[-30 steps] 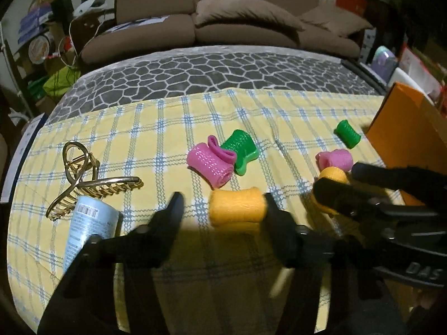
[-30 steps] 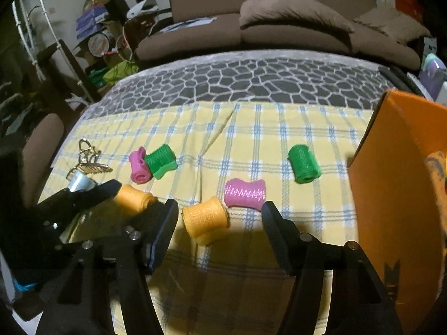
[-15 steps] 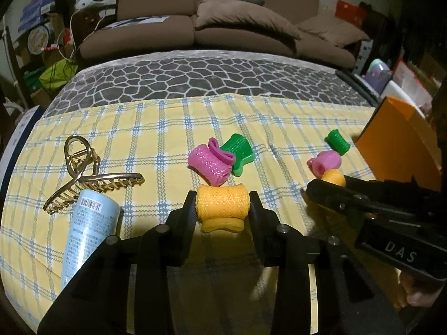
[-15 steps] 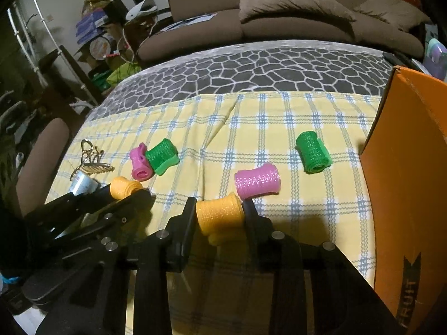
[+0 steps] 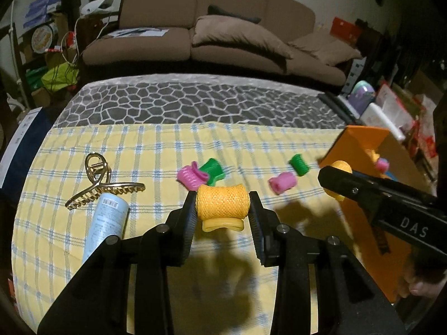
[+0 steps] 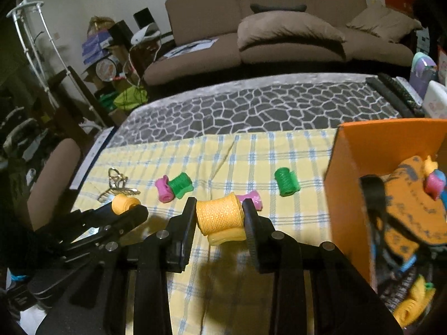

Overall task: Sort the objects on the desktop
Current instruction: 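Carry both yellow curlers into the orange box and open both grippers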

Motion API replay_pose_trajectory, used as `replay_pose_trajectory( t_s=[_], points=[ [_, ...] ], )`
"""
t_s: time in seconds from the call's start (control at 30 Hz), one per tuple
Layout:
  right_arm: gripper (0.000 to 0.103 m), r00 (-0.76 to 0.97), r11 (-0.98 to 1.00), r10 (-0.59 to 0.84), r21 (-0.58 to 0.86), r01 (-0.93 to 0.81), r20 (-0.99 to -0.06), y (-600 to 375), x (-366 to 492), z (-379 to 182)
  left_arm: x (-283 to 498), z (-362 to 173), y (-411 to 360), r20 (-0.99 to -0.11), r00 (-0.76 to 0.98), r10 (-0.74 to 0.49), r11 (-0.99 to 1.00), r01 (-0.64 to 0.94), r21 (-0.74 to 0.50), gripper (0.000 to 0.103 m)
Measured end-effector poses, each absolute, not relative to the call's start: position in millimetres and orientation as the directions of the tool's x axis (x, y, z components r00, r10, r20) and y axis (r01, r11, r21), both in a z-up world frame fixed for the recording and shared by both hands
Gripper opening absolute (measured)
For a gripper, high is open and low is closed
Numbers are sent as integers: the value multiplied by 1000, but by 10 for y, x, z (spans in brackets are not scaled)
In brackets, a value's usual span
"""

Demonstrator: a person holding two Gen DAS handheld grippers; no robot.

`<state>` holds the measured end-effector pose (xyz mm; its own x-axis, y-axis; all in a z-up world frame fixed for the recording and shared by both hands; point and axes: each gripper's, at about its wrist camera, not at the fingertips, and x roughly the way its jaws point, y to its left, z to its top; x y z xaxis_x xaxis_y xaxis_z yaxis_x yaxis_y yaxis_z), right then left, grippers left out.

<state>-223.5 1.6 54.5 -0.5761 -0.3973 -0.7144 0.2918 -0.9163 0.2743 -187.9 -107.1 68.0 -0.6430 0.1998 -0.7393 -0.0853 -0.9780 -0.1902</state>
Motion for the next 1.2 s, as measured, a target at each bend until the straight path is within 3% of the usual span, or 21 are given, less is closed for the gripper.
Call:
replay_pose_trajectory(
  t_s=[0.63, 1.2],
  points=[
    [33, -680, -963, -268, 189, 191, -683, 932, -1677, 1072, -1476, 1271, -56, -669, -666, 331, -943, -244, -224, 33],
    [33, -674, -982, -143, 189, 5, -725, 2106, -1723, 797, -1525, 1066, 1038, -677, -613, 407, -908, -352, -227, 33]
  ],
)
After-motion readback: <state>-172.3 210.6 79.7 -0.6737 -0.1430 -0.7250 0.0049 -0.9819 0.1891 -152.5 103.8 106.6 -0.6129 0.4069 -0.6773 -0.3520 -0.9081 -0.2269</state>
